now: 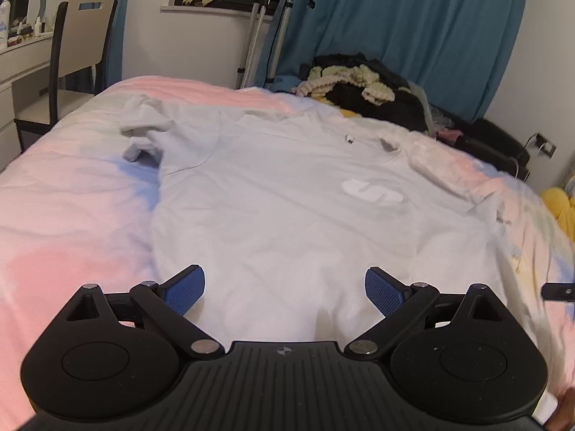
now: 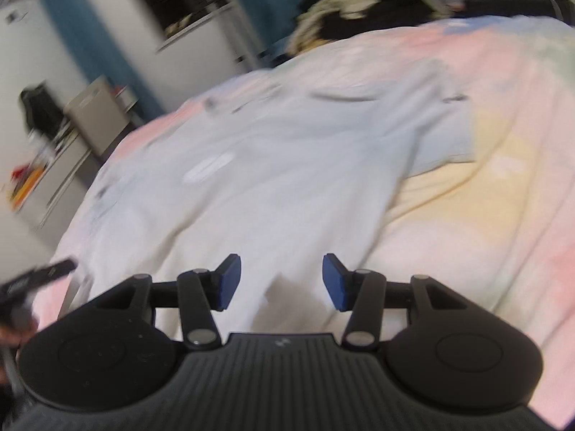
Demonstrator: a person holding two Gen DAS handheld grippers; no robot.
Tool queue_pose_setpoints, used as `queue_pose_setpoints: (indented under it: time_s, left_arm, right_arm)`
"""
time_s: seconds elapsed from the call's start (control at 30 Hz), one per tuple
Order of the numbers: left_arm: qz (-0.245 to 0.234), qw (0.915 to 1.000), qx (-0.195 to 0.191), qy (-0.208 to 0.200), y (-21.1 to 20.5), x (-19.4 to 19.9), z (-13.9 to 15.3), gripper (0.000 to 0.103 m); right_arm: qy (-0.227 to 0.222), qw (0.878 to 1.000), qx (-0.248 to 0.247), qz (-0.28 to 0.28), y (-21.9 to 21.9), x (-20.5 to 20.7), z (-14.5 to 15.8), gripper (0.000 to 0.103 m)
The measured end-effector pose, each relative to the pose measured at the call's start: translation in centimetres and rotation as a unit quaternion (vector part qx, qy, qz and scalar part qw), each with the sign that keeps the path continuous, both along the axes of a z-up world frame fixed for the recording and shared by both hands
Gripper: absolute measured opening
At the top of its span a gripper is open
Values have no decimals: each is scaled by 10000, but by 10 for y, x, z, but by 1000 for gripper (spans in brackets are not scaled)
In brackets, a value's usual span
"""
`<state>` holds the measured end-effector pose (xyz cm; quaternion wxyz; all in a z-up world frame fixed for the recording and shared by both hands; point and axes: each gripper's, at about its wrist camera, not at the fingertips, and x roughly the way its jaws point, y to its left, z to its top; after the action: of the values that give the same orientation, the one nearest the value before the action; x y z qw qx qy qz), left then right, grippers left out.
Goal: Fold clothes
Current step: 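Release the hem with the right gripper and smooth the shirt body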
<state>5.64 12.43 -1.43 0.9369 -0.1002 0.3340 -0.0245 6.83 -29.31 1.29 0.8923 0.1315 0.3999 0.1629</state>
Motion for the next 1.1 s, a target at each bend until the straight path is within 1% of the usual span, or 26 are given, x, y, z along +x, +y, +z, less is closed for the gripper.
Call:
queue_pose_setpoints:
  time_s: [0.07, 0.1, 0.13, 0.17, 0.27, 0.33, 0.37, 0.4, 0.5, 0.53, 0.6, 0.63, 0.67, 0.7, 0.73, 0.8, 0.93, 1.0, 1.03, 1.1]
  left_arm:
    - [6, 9999, -128, 110, 14, -12, 9, 97]
    - [-7, 9996, -217, 180, 22, -18, 14, 97]
    - [-84, 9993, -272, 260, 29, -24, 20, 97]
    - [-164, 9988, -295, 357, 35, -30, 24, 97]
    - [-421, 9958, -61, 810, 47, -42, 30, 97]
    - [-553, 9919, 6, 1146, 49, -48, 29, 96]
    - [-666, 9893, 34, 1301, 48, -51, 27, 96]
    - [-787, 9864, 107, 1440, 45, -52, 23, 96]
    - [-906, 9776, 299, 1877, 37, -42, 9, 96]
    - [-942, 9741, 366, 2022, 33, -37, 3, 96]
    - [-996, 9663, 616, 2292, 23, -29, -9, 95]
    - [-1006, 9648, 773, 2303, 18, -27, -12, 95]
    - [-1065, 9642, 830, 2282, 14, -27, -12, 95]
    - [-1121, 9638, 861, 2260, 10, -28, -13, 95]
    - [-1161, 9643, 814, 2237, 9, -29, -12, 95]
    - [-1159, 9665, 746, 2166, 11, -33, -9, 95]
    - [-1036, 9747, 434, 1934, 21, -40, 2, 95]
    - [-976, 9782, 287, 1811, 26, -42, 6, 95]
    - [-947, 9801, 244, 1727, 27, -43, 9, 95]
    - [-890, 9836, 158, 1559, 29, -46, 14, 95]
  right_arm:
    - [-173, 9964, -593, 578, 23, -17, 18, 56]
    - [-190, 9917, -848, 949, 32, -26, 25, 56]
    - [-111, 9861, -1046, 1288, 39, -34, 30, 58]
    - [40, 9799, -1185, 1603, 45, -41, 32, 60]
    - [756, 9592, -1462, 2299, 55, -55, 17, 61]
    - [1249, 9432, -1614, 2621, 61, -61, 2, 61]
    - [1402, 9360, -1706, 2741, 64, -66, -6, 61]
    - [1491, 9307, -1770, 2831, 67, -68, -9, 61]
    - [1672, 9192, -1896, 3021, 76, -70, -17, 61]
    - [1721, 9144, -2038, 3046, 80, -71, -20, 61]
    - [1781, 9015, -2407, 3126, 89, -73, -28, 59]
    - [1780, 8959, -2535, 3185, 93, -75, -30, 50]
    - [1759, 8915, -2635, 3239, 97, -78, -31, 21]
    - [1745, 8860, -2791, 3265, 100, -81, -30, 6]
    - [1746, 8789, -2982, 3288, 101, -83, -28, 4]
    - [1770, 8642, -3326, 3334, 98, -85, -22, 4]
    - [1995, 8501, -3560, 3330, 79, -81, -6, 4]
    - [2074, 8473, -3648, 3255, 70, -79, -3, 4]
    - [2087, 8487, -3648, 3211, 67, -77, -2, 5]
    - [2084, 8541, -3581, 3145, 63, -74, 2, 10]
